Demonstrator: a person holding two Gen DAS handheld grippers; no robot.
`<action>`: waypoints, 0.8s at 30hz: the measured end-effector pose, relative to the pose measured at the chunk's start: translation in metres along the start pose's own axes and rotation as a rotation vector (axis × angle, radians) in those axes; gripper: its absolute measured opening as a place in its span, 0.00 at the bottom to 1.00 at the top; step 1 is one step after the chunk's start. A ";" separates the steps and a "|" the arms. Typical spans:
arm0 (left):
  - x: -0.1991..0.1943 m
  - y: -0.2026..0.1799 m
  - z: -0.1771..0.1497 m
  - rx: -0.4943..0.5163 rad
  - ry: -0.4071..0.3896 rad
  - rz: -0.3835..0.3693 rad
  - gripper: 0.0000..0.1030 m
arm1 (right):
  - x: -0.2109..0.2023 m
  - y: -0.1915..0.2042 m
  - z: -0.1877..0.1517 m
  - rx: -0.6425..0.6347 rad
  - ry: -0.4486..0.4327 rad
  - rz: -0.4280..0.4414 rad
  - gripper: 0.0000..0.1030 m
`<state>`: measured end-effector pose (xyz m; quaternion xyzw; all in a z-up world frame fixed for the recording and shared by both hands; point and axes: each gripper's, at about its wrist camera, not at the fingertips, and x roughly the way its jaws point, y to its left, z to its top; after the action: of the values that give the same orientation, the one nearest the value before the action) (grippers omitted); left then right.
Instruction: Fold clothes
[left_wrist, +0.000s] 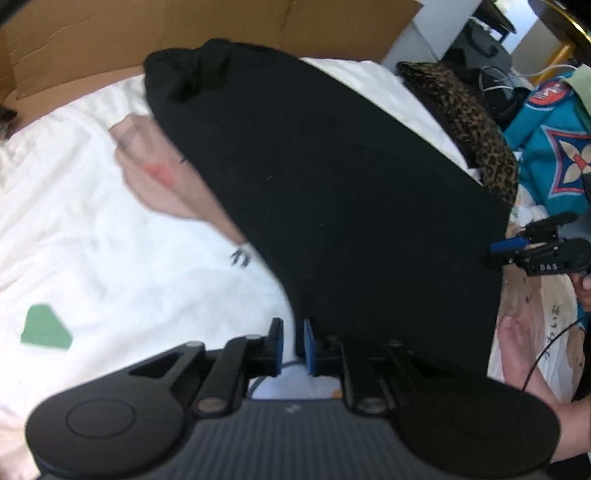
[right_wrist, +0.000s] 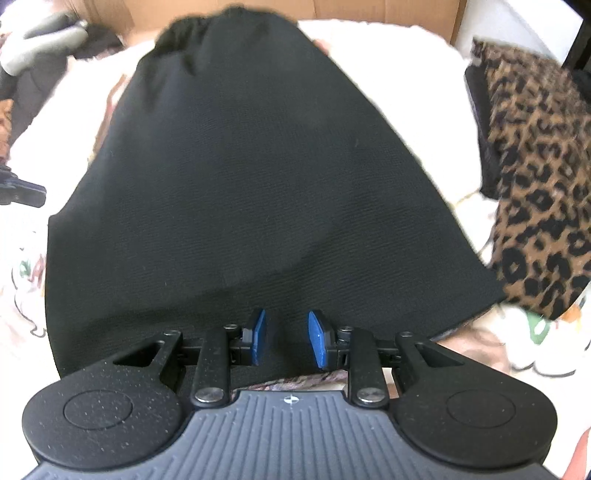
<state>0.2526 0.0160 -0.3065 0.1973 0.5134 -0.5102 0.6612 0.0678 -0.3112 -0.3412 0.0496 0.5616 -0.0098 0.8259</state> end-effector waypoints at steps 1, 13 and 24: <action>0.001 0.001 0.000 0.011 0.008 -0.006 0.11 | -0.002 -0.001 0.000 -0.001 -0.015 -0.005 0.31; 0.027 -0.021 -0.019 0.117 0.102 -0.030 0.13 | 0.013 0.008 0.009 -0.013 -0.041 0.046 0.31; 0.032 -0.028 -0.003 0.103 0.132 0.002 0.14 | 0.021 0.026 -0.009 -0.113 0.048 0.023 0.31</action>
<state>0.2248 -0.0083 -0.3284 0.2648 0.5288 -0.5210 0.6155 0.0687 -0.2837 -0.3622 0.0097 0.5802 0.0324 0.8138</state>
